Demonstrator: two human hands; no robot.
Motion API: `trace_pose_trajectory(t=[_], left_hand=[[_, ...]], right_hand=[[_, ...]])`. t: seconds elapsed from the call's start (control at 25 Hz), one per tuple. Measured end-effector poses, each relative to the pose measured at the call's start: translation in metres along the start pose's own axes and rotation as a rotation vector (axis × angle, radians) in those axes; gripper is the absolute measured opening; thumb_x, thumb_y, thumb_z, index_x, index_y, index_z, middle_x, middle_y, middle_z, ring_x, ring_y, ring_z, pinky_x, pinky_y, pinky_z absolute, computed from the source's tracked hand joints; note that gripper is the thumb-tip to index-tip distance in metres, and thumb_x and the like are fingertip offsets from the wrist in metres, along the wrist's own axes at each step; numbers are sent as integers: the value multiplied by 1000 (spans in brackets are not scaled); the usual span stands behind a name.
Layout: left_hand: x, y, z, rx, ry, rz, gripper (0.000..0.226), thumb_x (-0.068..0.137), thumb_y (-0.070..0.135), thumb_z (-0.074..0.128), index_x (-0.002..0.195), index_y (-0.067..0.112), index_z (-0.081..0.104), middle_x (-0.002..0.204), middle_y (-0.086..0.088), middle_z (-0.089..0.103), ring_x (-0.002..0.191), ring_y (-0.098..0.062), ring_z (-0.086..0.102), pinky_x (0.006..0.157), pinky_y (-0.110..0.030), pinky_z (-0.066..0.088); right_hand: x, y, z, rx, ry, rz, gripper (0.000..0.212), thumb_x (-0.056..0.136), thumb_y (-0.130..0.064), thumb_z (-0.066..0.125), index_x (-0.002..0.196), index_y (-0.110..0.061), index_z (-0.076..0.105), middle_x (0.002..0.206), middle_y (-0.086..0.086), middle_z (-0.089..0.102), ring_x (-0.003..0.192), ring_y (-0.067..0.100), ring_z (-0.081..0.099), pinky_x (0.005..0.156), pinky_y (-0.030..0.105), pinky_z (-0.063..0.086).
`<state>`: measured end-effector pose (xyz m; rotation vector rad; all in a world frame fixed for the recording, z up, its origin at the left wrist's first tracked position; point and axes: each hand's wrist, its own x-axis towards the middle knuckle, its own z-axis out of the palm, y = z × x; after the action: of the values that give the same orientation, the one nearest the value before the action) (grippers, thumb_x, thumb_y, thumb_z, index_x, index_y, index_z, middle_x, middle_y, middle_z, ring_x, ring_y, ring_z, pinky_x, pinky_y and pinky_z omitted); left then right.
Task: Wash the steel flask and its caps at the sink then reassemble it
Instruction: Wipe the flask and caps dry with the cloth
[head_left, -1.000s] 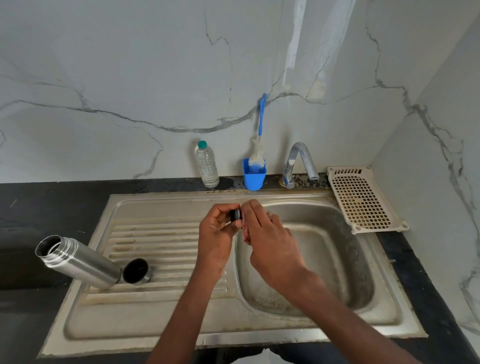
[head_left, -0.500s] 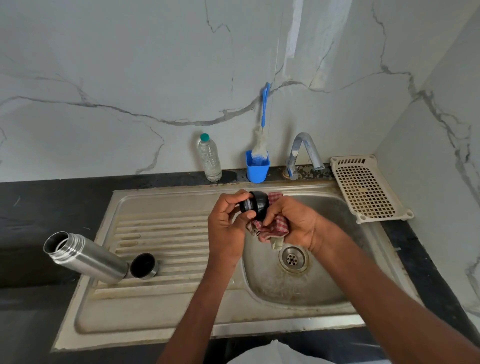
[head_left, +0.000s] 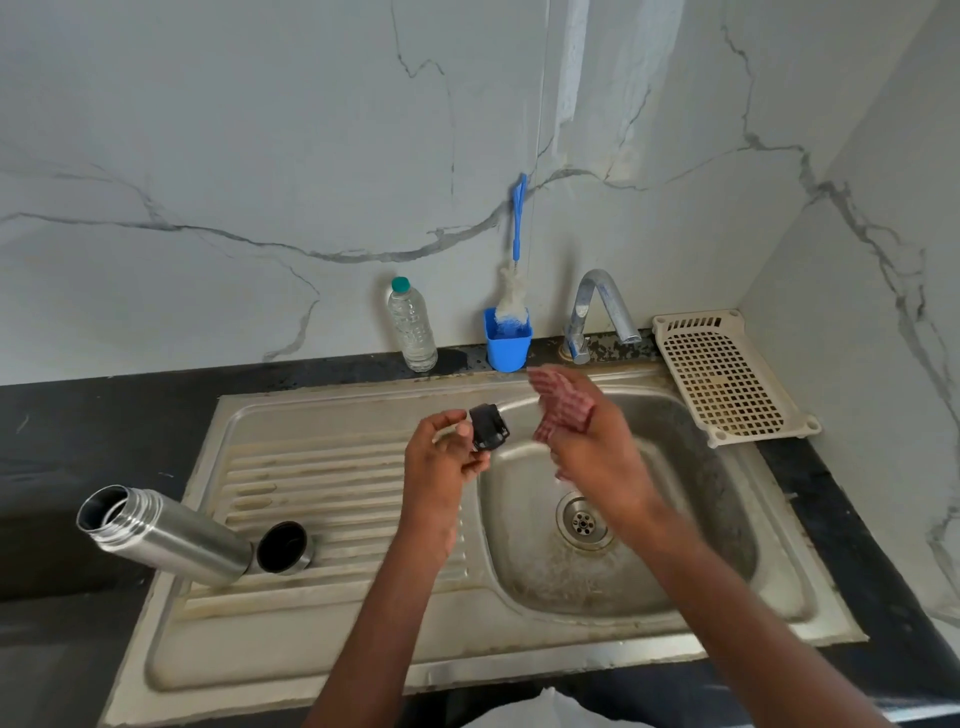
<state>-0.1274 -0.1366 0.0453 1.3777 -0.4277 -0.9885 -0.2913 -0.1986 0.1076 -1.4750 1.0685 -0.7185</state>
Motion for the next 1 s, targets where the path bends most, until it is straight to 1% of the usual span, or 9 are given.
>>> trace_pose_trajectory(t=[0.12,0.2,0.28,0.48,0.56,0.64,0.72,0.84,1.0], left_hand=[[-11,14,16,-463,-130,-318,28,111,17,46,97,5,66,77,-10,66,57,-14,58,58,-28,56],[-17,20,18,-459,-158,-349,34,113,23,41,98,5,66,72,-9,63,49,-12,48,50,-26,48],[-21,23,16,-399,-153,-346,36,114,28,39,106,5,65,75,-9,64,49,-12,44,50,-27,45],[-21,26,18,-487,-79,-435,41,113,30,43,107,2,72,88,-14,77,70,-19,73,64,-30,61],[-22,24,18,-379,-101,-450,44,113,35,42,94,6,69,70,-9,68,49,-13,60,50,-27,48],[-22,20,17,-348,-103,-472,45,113,38,39,86,11,62,60,-3,52,37,-8,39,38,-22,31],[-20,17,15,-412,-123,-506,44,114,37,39,86,11,61,60,-1,49,34,-5,34,33,-19,27],[-18,18,12,-460,-115,-521,40,113,34,38,95,10,63,62,-1,51,34,-5,33,33,-19,27],[-14,14,18,-302,10,-387,44,115,39,33,99,10,62,59,-3,51,36,-8,36,39,-21,30]], right_hand=[[-7,8,27,-342,-126,-448,63,90,-9,38,153,-15,44,153,-2,49,143,9,46,119,32,40],[-10,30,29,-383,-155,-455,70,90,-10,39,160,-17,34,162,-1,40,151,12,37,123,40,36],[-12,39,23,-387,-124,-373,81,88,2,43,163,-26,28,164,-8,37,150,6,36,121,44,39],[-28,34,33,-680,-101,-624,73,90,-8,29,163,-18,29,172,-4,22,158,9,18,126,36,30],[-31,34,33,-633,-68,-556,79,85,-8,29,163,-23,31,171,-9,23,157,4,18,121,35,37],[-24,34,28,-575,-32,-520,81,83,-10,30,161,-30,34,169,-15,26,154,0,22,114,27,42],[-20,39,23,-583,-25,-580,78,83,-2,40,156,-29,44,161,-13,41,147,7,41,110,29,48],[-14,47,16,-343,129,-436,58,88,8,59,132,-30,66,126,-14,68,112,5,66,88,37,61],[-18,32,18,-230,134,-447,29,93,-15,76,119,-27,72,107,-13,71,85,9,70,73,32,60]])
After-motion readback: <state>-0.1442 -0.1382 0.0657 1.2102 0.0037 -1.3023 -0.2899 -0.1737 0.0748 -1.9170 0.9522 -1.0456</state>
